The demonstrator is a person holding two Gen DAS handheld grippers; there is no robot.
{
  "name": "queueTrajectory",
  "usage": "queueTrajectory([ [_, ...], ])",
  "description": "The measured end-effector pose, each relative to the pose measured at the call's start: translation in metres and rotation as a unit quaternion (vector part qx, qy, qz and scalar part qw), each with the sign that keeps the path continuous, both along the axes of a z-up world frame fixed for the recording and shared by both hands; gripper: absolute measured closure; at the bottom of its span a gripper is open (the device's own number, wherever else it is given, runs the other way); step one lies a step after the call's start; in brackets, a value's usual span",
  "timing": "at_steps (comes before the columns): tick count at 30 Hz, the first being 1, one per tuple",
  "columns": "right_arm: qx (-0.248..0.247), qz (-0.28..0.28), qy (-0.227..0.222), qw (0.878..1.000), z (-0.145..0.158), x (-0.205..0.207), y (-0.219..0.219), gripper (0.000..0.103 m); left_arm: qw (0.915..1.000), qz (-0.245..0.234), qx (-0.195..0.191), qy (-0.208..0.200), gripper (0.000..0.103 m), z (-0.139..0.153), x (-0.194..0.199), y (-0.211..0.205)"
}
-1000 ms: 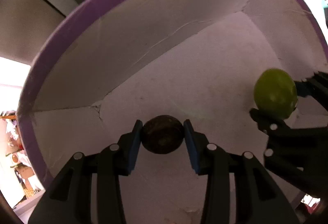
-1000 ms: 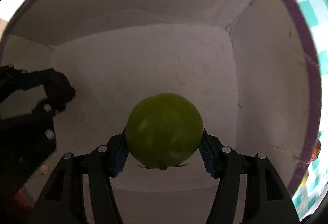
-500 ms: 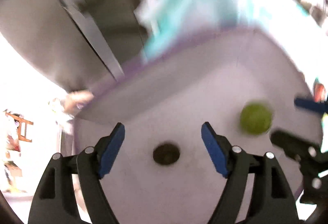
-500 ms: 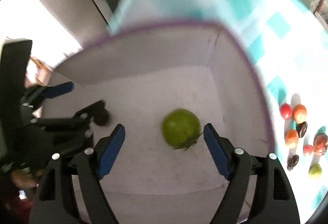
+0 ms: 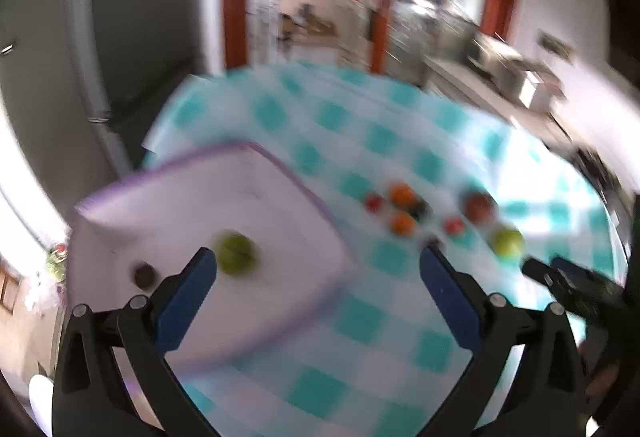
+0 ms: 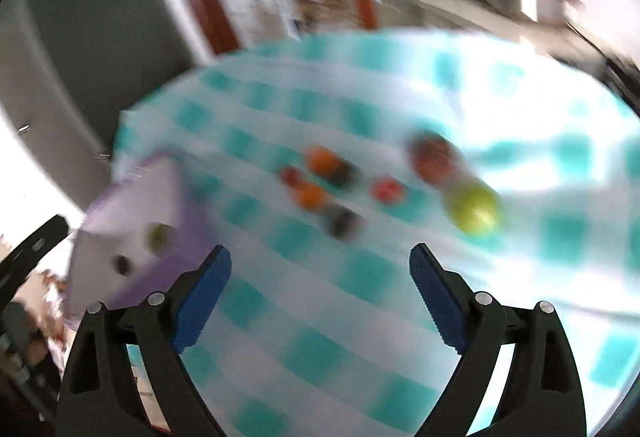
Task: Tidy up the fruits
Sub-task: 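Open both grippers to drop the fruits in the box and withdraw, then grasp the green tomato with the right gripper while the left grasps a dark fruit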
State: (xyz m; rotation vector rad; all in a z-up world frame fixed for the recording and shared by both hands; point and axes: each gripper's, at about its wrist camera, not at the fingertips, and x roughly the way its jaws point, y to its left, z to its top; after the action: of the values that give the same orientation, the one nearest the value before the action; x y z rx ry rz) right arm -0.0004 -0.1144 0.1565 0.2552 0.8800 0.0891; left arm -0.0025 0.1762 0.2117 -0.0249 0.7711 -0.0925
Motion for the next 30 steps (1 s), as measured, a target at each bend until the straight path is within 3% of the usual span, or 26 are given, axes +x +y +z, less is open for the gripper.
queueTrajectory([
  [4,-0.018,-0.035,0.04,0.998,-0.042,-0.026,-0.041,0.015,0.9955,-0.07,0.033,0.055,0.001,-0.04,-0.012,-0.065],
  [8,-0.024,-0.048,0.066,0.996,-0.069,-0.032,-0.06,0.015,0.9891,-0.102,0.058,0.089,0.001,-0.071,-0.015,-0.114],
  [12,-0.047,-0.043,0.079,0.995,-0.077,-0.021,-0.064,0.015,0.9818,-0.12,0.072,0.128,0.001,-0.103,0.009,-0.132],
  [16,-0.077,-0.043,0.09,0.992,-0.079,-0.002,-0.069,0.015,0.9785,-0.123,0.062,0.153,0.001,-0.126,0.045,-0.143],
  [22,-0.099,-0.047,0.092,0.99,-0.084,0.048,-0.073,0.015,0.9795,-0.114,0.033,0.163,0.001,-0.157,0.105,-0.157],
  [30,-0.126,-0.051,0.102,0.985,-0.102,0.126,-0.067,0.017,0.9806,-0.132,0.037,0.14,0.007,-0.178,0.15,-0.171],
])
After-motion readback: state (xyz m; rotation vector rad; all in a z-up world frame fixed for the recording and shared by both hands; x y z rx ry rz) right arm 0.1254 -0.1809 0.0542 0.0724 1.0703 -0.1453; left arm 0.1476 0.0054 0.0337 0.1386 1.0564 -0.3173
